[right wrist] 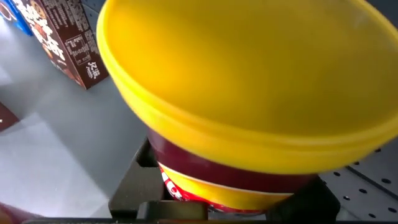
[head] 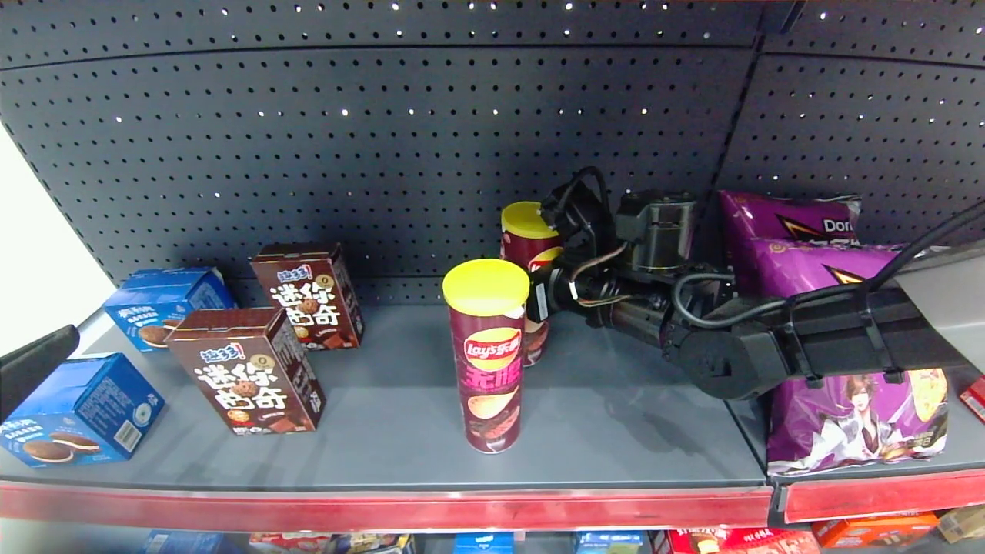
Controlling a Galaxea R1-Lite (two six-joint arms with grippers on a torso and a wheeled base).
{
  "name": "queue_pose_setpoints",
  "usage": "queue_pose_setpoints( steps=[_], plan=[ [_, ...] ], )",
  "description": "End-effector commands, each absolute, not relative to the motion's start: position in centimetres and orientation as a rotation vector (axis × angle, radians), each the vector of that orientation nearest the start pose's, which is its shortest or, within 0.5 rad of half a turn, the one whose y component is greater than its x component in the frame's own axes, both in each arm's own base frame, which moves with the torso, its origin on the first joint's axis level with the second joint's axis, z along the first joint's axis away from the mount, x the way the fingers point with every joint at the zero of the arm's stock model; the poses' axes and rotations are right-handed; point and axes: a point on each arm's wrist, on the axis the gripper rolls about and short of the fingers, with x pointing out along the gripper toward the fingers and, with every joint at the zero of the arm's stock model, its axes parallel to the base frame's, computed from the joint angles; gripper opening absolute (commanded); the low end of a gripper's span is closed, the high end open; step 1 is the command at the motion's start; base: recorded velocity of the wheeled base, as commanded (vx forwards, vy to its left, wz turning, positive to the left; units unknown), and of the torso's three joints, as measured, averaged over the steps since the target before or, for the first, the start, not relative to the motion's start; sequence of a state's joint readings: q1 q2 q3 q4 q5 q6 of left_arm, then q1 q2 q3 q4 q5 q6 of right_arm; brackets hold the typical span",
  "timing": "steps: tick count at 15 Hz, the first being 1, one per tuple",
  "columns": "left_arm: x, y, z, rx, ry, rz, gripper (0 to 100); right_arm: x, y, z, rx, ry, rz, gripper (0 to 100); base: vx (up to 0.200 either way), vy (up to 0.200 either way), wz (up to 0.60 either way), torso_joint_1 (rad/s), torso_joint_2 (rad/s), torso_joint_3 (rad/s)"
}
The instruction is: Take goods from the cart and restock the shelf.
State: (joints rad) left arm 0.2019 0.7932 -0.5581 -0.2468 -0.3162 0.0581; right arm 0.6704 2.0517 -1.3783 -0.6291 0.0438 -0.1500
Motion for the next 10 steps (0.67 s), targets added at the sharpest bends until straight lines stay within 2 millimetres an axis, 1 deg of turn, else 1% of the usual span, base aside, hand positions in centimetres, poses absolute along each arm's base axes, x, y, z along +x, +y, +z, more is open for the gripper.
queue_pose_setpoints(
  steps=[1, 10],
  plan=[
    [7.85, 0.9, 24.77, 0.061, -0.014, -0.113, 100, 32.98, 26.27, 21.5, -0.157, -0.017, 0.716, 0, 0.0, 0.0, 0.0, 0.0, 0.0, 0.0],
    [7.81, 0.89, 24.78, 0.061, -0.015, -0.113, 100, 33.1, 26.08, 20.93, -0.202, -0.012, 0.7, 0, 0.0, 0.0, 0.0, 0.0, 0.0, 0.0]
  ],
)
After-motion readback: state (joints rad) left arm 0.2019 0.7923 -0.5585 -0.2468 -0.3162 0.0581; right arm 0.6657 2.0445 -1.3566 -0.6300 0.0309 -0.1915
